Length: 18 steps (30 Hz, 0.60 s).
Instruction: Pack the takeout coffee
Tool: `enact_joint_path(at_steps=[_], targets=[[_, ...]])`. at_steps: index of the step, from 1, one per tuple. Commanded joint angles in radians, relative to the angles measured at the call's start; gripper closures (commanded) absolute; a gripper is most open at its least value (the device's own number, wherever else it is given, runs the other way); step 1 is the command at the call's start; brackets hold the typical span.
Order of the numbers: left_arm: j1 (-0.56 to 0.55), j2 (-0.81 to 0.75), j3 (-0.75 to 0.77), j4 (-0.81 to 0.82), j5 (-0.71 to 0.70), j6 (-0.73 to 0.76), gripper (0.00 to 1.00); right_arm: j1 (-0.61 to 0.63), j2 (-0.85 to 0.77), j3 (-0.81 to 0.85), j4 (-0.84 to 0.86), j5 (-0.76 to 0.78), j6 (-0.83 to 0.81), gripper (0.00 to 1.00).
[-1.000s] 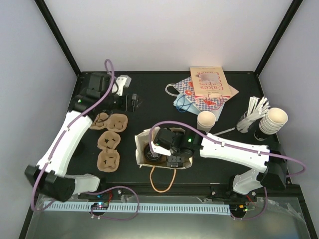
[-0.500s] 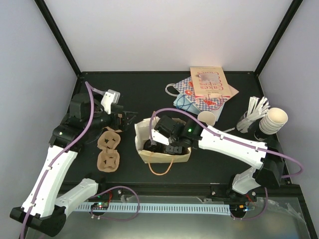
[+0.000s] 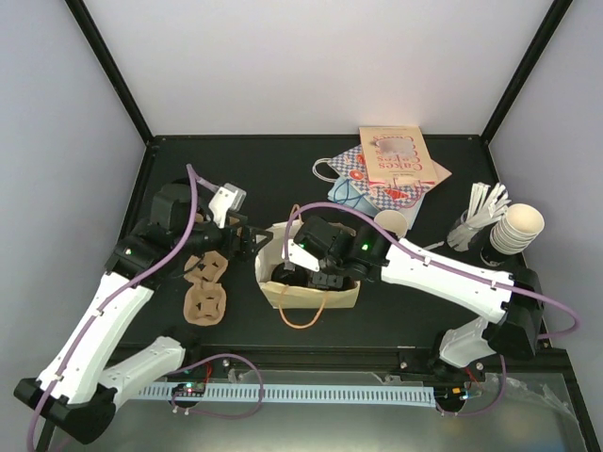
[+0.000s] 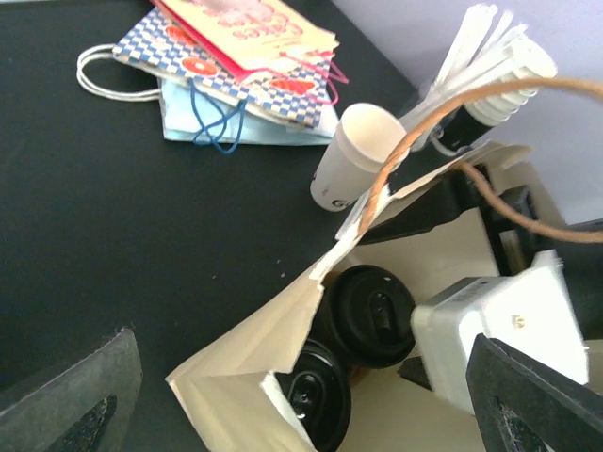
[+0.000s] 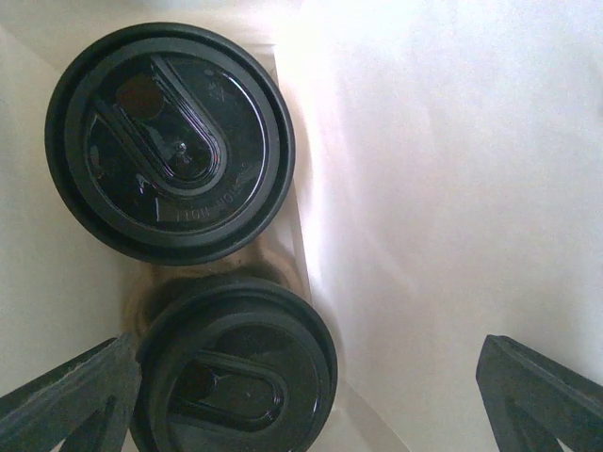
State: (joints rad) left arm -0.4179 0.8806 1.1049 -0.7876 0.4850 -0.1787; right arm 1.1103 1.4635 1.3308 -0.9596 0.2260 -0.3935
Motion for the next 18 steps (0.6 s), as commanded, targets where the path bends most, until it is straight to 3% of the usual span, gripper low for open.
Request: enact_joint_path(at_steps=[1,18], targets=[[-0.028,0.050,0.028,-0.056,-0.072,0.045,0.04,-0.003,-0.038,0.008,0.030,0.022,0.012,0.00],[-0.035,0.165,0.057,-0.088,-0.117,0.036,0.16,-0.003,-0.107,0.088,0.081,0.110,0.035,0.00]])
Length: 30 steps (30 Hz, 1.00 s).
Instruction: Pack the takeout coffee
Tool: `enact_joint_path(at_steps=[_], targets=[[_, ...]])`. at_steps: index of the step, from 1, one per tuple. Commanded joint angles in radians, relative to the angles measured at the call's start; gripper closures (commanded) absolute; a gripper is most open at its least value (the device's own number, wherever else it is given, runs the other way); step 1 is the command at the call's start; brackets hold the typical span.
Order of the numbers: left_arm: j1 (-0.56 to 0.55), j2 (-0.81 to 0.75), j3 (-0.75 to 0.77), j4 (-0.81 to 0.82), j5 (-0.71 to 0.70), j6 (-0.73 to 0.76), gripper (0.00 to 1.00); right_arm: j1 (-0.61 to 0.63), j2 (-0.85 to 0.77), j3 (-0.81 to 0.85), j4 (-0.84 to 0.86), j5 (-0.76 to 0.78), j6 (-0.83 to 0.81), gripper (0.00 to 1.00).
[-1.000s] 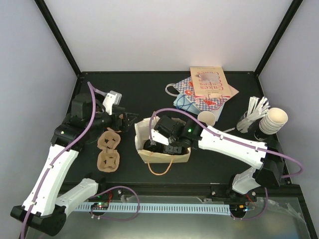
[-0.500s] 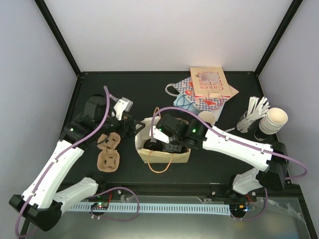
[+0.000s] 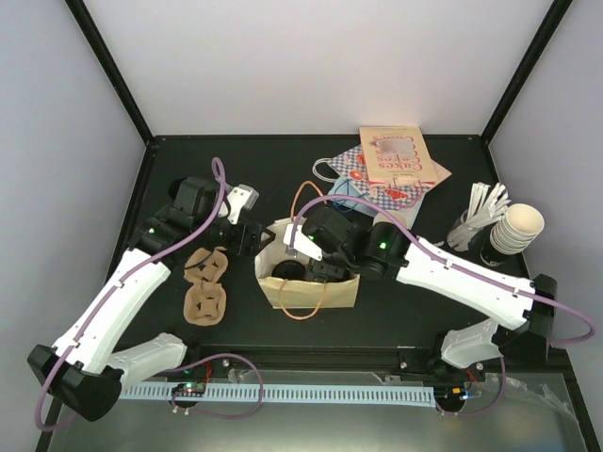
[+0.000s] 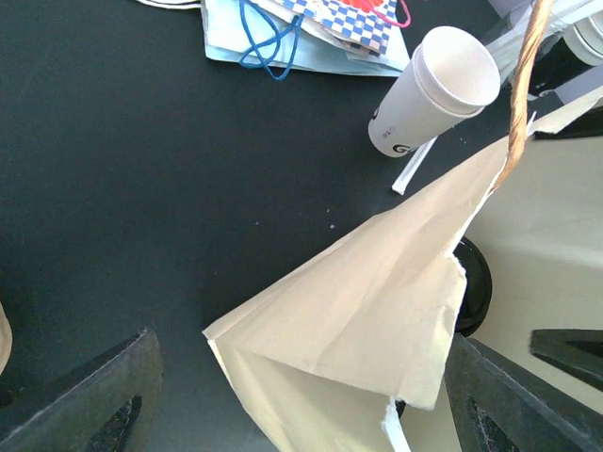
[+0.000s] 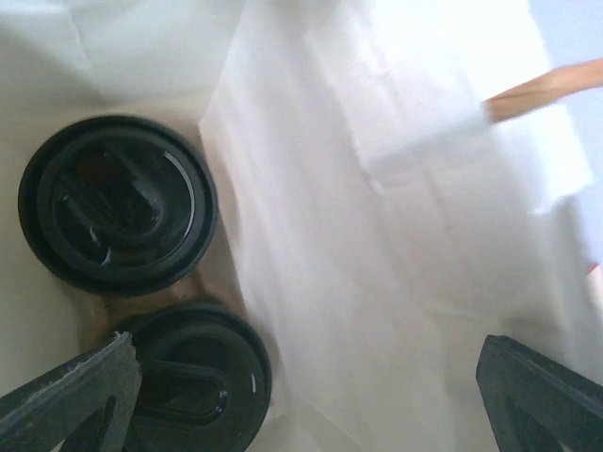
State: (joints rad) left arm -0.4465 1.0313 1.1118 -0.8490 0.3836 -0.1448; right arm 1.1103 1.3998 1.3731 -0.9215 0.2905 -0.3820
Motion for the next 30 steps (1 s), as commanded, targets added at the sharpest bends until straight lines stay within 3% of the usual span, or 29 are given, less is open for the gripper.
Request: enact_joint_path(at_steps=[1,8,19,22,25,30], targets=[[-0.008,0.018,0.051,-0.026,-0.015,-0.002,0.16,-0.002,-0.057,0.049,0.055,0.055,0.028,0.00],[-0.020,0.034,0.058,-0.022,-0.014,-0.014,0.18,-0.003,-0.112,0.108,0.127,0.066,0.058,0.00],[-0.029,0.061,0.088,-0.042,-0.015,-0.036,0.19,-0.003,-0.214,0.170,0.232,-0.114,0.109,0.00],[-0.031,0.058,0.103,-0.054,-0.019,-0.036,0.18,-0.003,-0.236,0.150,0.268,-0.042,0.138,0.00],[-0.032,0.044,0.120,-0.070,-0.028,-0.036,0.12,-0.003,-0.254,0.124,0.291,0.099,0.204,0.00],[-0.032,0.008,0.131,-0.128,-0.065,-0.086,0.01,-0.004,-0.256,0.133,0.186,0.324,0.398,0.00]])
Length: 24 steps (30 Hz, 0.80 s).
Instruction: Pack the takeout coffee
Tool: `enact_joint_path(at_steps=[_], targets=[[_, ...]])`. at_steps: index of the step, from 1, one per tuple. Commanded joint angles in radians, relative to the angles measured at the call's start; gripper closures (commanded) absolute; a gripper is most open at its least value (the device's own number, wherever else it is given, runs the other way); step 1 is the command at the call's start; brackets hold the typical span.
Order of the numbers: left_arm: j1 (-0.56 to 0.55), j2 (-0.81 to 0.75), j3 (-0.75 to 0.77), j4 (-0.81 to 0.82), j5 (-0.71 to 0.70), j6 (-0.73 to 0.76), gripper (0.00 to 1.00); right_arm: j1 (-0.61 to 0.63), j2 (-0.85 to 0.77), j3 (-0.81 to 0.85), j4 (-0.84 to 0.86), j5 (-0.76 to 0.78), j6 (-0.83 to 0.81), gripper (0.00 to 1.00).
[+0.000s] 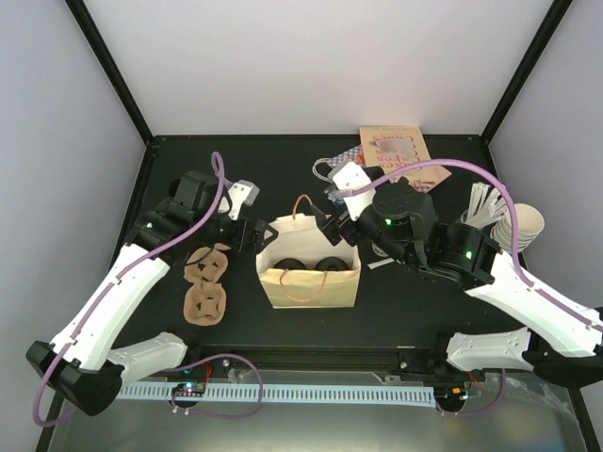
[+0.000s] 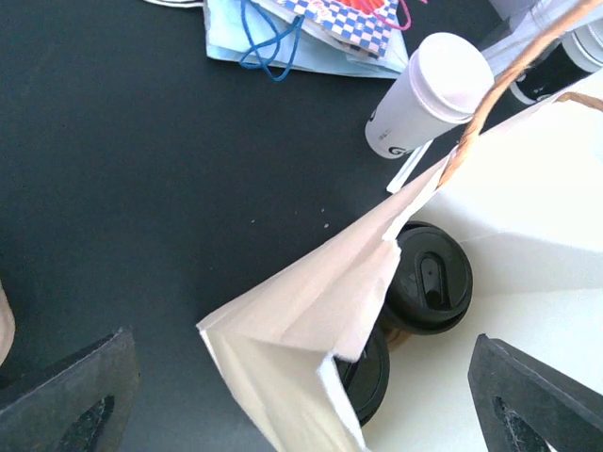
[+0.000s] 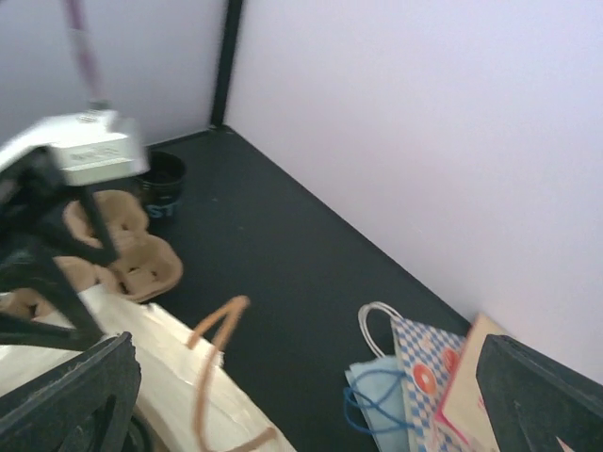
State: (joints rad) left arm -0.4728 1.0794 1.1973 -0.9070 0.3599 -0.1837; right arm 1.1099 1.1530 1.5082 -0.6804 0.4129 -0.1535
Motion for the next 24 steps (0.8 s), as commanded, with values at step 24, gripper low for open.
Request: enact_joint_path(at_steps=[24], targets=[[-0.082,-0.083,0.001,-0.125,-0.031,-0.315,0.17,-0.032,-0.005,-0.027,-0.517,0.040,0.863,0.18]])
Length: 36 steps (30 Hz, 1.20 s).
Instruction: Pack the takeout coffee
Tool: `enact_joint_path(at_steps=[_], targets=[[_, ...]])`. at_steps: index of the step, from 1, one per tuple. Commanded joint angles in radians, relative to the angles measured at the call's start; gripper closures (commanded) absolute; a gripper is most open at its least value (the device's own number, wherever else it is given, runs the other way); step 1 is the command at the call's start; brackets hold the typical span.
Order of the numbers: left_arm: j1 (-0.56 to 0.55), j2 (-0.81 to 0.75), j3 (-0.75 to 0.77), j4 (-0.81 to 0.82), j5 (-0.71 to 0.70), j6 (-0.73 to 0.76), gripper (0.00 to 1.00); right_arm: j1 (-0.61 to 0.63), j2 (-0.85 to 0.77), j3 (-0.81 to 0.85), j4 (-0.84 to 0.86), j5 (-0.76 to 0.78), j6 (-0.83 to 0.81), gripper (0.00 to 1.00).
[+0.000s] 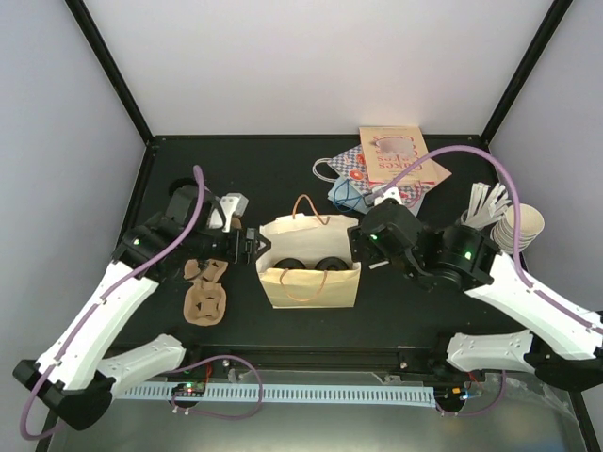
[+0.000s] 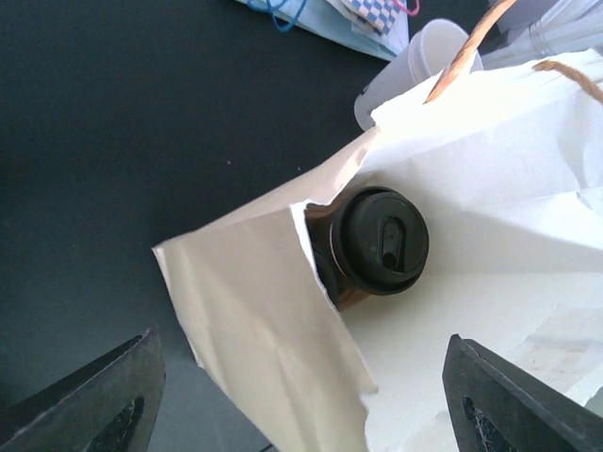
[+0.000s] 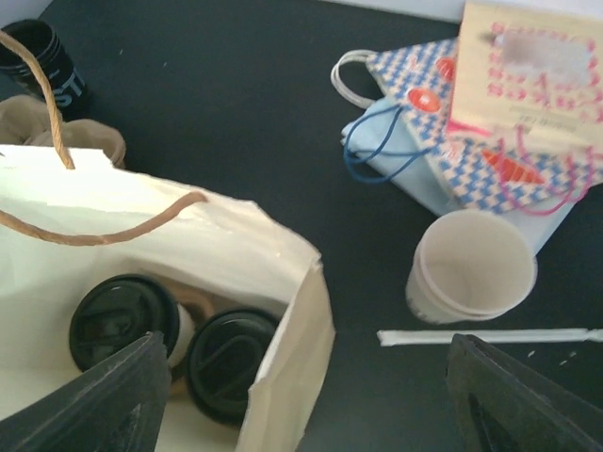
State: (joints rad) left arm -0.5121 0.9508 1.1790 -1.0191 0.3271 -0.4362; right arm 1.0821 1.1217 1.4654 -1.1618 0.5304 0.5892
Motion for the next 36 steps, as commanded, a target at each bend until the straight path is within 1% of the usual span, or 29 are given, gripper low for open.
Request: enact_joint_path(at_steps=[1,4,6,10,13,16,19,21,23,25,27,30,32,33,34,36], targets=[[-0.057,0.061,0.030,-0.023,-0.018,-0.071,0.18,-0.004,0.038,0.025,-0.035,-0.088,0.128,0.20],[-0.094,0.090,0.047,-0.047,-0.089,-0.096,0.22,-0.004,0.088,0.069,-0.085,-0.090,0.177,0.24],[-0.111,0.102,0.055,-0.060,-0.131,-0.115,0.27,-0.004,0.135,0.101,-0.133,-0.082,0.207,0.26],[-0.139,0.101,0.054,-0.043,-0.160,-0.147,0.39,-0.004,0.233,0.165,-0.252,-0.033,0.272,0.32],[-0.154,0.104,0.050,-0.029,-0.163,-0.161,0.46,-0.004,0.267,0.186,-0.309,0.000,0.311,0.35],[-0.166,0.113,0.046,-0.019,-0.173,-0.174,0.55,-0.004,0.272,0.175,-0.305,0.002,0.319,0.38],[-0.171,0.115,0.037,-0.004,-0.184,-0.197,0.59,-0.004,0.273,0.169,-0.283,-0.001,0.322,0.46],[-0.171,0.113,0.032,0.009,-0.193,-0.215,0.64,-0.005,0.275,0.168,-0.268,-0.001,0.321,0.51],[-0.171,0.113,0.031,0.025,-0.191,-0.224,0.71,-0.008,0.282,0.172,-0.260,-0.001,0.320,0.53],[-0.172,0.117,0.031,0.033,-0.189,-0.227,0.80,-0.015,0.293,0.179,-0.258,-0.005,0.317,0.56],[-0.171,0.125,0.034,0.035,-0.191,-0.227,0.85,-0.022,0.299,0.179,-0.252,-0.013,0.312,0.59],[-0.171,0.136,0.037,0.032,-0.195,-0.227,0.93,-0.036,0.304,0.174,-0.244,-0.028,0.306,0.73],[-0.172,0.139,0.036,0.040,-0.198,-0.227,0.98,-0.045,0.306,0.172,-0.235,-0.040,0.300,0.87],[-0.171,0.140,0.036,0.046,-0.200,-0.226,0.98,-0.050,0.305,0.171,-0.230,-0.042,0.298,0.94],[-0.171,0.144,0.036,0.051,-0.198,-0.225,0.98,-0.055,0.305,0.172,-0.226,-0.044,0.296,0.98],[-0.171,0.152,0.042,0.062,-0.199,-0.223,0.98,-0.067,0.304,0.171,-0.214,-0.048,0.284,0.99]])
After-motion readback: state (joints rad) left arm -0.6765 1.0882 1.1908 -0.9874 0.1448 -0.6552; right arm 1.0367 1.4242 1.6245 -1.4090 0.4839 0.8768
